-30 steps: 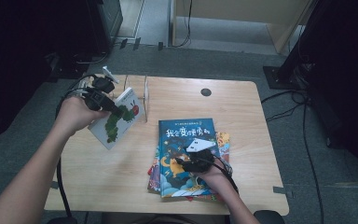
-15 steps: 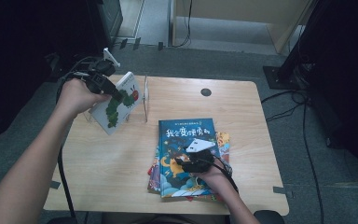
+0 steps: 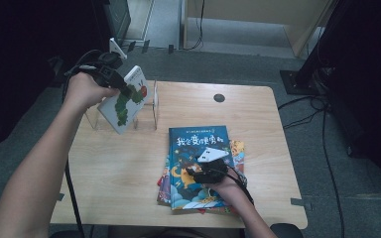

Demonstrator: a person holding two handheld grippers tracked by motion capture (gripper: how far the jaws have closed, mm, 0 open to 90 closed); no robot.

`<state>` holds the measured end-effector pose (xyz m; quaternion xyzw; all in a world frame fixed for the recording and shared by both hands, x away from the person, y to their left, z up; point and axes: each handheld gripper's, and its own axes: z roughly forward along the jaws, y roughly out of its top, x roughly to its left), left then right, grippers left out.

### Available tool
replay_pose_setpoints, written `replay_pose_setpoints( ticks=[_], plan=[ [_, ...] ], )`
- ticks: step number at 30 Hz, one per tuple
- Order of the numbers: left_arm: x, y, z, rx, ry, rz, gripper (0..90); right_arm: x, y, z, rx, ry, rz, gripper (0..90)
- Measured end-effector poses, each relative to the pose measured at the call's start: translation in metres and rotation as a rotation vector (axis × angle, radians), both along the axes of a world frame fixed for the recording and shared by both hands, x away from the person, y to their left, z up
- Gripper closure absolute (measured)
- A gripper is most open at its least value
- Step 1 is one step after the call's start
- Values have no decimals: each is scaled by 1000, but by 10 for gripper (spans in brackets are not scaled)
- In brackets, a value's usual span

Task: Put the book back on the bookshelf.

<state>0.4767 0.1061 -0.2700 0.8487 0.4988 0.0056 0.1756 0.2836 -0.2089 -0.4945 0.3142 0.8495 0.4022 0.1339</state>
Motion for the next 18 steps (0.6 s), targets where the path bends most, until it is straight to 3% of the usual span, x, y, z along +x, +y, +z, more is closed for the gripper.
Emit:
replay_pose_setpoints(
  ticks=[5,9,12,18],
  plan=[
    [13,-9,-3,26,15,27,780,0,0,0,0,2,0,408],
    [22,-9,-5,24,26,45,780,0,0,0,0,3,0,407],
    [28,-9,-8,54,19,66,779,0,0,0,0,3,0,407],
    [38,-14,-17,55,41,85,779,0,0,0,0,3,0,407]
  ],
)
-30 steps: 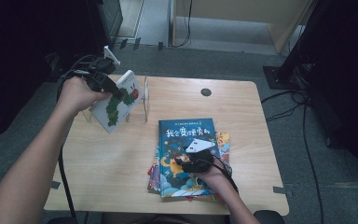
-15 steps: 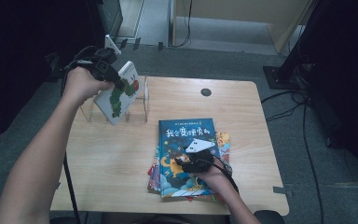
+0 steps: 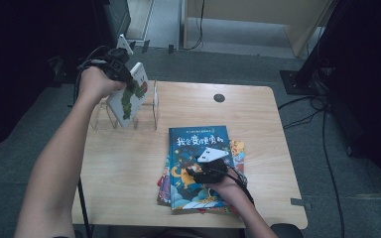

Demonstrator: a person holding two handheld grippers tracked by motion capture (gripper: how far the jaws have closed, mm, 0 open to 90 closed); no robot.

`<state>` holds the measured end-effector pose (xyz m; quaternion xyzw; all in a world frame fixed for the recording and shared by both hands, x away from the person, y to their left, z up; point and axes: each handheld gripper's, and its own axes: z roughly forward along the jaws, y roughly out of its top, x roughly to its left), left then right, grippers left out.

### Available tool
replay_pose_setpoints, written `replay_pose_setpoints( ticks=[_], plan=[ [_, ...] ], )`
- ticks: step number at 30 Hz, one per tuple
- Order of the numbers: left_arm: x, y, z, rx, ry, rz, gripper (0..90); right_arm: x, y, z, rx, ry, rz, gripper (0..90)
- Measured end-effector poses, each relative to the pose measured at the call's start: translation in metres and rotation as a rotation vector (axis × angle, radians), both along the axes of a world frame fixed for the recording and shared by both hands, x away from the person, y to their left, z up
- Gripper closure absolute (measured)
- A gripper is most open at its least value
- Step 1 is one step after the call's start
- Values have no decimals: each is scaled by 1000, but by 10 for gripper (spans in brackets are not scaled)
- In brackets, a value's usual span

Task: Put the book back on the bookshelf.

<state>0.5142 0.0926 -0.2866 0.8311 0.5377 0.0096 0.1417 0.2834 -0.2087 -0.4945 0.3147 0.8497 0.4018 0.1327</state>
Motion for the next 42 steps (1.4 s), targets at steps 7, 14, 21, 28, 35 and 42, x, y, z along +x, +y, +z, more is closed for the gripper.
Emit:
replay_pose_setpoints(
  ticks=[7,14,21,28,35,42],
  plan=[
    [9,-7,-6,-6,4,33,779,0,0,0,1,3,3,404],
    [16,-12,-17,1,18,47,779,0,0,0,1,3,3,403],
    [21,-15,-29,-3,27,69,779,0,0,0,1,3,4,401],
    [23,-16,-37,0,34,74,779,0,0,0,2,3,5,401],
    [25,-20,-46,13,46,75,779,0,0,0,3,3,3,400],
    [26,-28,-52,32,43,69,777,0,0,0,3,3,3,400]
  ],
)
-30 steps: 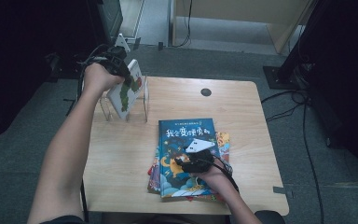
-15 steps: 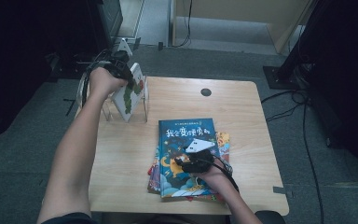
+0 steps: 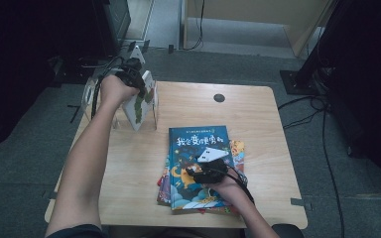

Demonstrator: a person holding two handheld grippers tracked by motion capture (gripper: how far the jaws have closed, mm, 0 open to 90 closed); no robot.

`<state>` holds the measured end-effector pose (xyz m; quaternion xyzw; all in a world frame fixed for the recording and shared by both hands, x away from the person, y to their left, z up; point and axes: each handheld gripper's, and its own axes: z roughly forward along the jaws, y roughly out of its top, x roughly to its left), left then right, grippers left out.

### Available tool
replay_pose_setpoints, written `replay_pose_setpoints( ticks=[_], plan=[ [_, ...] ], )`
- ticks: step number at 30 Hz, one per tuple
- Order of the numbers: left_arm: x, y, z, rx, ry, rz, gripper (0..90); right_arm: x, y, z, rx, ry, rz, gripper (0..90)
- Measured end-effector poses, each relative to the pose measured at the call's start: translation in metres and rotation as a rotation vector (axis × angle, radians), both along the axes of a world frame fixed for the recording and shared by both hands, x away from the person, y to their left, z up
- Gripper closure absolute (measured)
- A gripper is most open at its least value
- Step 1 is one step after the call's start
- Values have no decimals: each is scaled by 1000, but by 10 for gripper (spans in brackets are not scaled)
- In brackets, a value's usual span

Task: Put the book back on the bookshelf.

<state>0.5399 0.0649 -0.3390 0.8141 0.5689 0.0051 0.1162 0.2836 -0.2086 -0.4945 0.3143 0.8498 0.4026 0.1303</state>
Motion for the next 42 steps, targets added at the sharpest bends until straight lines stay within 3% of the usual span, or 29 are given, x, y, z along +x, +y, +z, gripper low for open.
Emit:
replay_pose_setpoints(
  ticks=[12,20,23,36,42],
  plan=[
    [1,5,-10,-18,11,5,774,0,0,0,0,0,0,400],
    [2,4,-15,11,22,-4,778,0,0,0,-1,-1,0,400],
    [1,6,-17,-6,22,7,780,0,0,0,-1,-2,0,401],
    [3,5,-19,0,15,7,778,0,0,0,-2,-2,0,401],
    [5,5,-21,-20,27,17,772,0,0,0,-1,-2,0,401]
  ],
)
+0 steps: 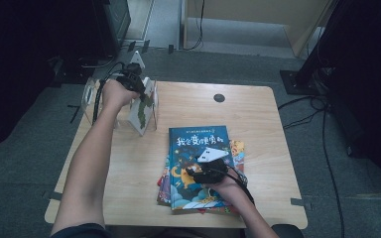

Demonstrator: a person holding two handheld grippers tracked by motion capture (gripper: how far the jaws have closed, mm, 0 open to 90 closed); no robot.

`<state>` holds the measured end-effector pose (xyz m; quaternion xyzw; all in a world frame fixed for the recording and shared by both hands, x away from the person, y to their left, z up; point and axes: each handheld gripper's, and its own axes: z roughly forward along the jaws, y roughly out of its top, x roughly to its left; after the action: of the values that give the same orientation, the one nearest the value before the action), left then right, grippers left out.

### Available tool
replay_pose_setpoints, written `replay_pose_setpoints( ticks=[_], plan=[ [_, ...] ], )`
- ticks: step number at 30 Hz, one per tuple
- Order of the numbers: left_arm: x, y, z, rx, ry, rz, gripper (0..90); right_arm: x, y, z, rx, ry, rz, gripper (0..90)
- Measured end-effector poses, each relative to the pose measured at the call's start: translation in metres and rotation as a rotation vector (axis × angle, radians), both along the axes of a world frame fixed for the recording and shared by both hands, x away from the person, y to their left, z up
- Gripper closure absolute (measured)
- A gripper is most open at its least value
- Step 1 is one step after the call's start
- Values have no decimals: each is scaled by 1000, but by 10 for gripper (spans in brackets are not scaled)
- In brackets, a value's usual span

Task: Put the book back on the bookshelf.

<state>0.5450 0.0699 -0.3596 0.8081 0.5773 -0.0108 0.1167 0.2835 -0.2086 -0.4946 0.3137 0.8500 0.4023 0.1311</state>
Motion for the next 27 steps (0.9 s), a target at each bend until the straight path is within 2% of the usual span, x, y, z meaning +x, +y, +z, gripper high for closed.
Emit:
replay_pose_setpoints(
  ticks=[10,13,19,21,23,27],
  plan=[
    [2,-3,-2,-8,6,7,764,0,0,0,0,0,0,401],
    [2,-2,-1,-27,-3,1,758,0,0,0,-1,0,0,401],
    [1,1,4,-27,-20,2,754,0,0,0,-1,-1,0,401],
    [0,2,6,-35,-29,4,745,0,0,0,-1,-1,0,401],
    [-1,4,10,-53,-54,-4,730,0,0,0,-1,-1,0,401],
    [-4,4,21,-47,-94,-32,718,0,0,0,-1,0,-1,401]
  ],
)
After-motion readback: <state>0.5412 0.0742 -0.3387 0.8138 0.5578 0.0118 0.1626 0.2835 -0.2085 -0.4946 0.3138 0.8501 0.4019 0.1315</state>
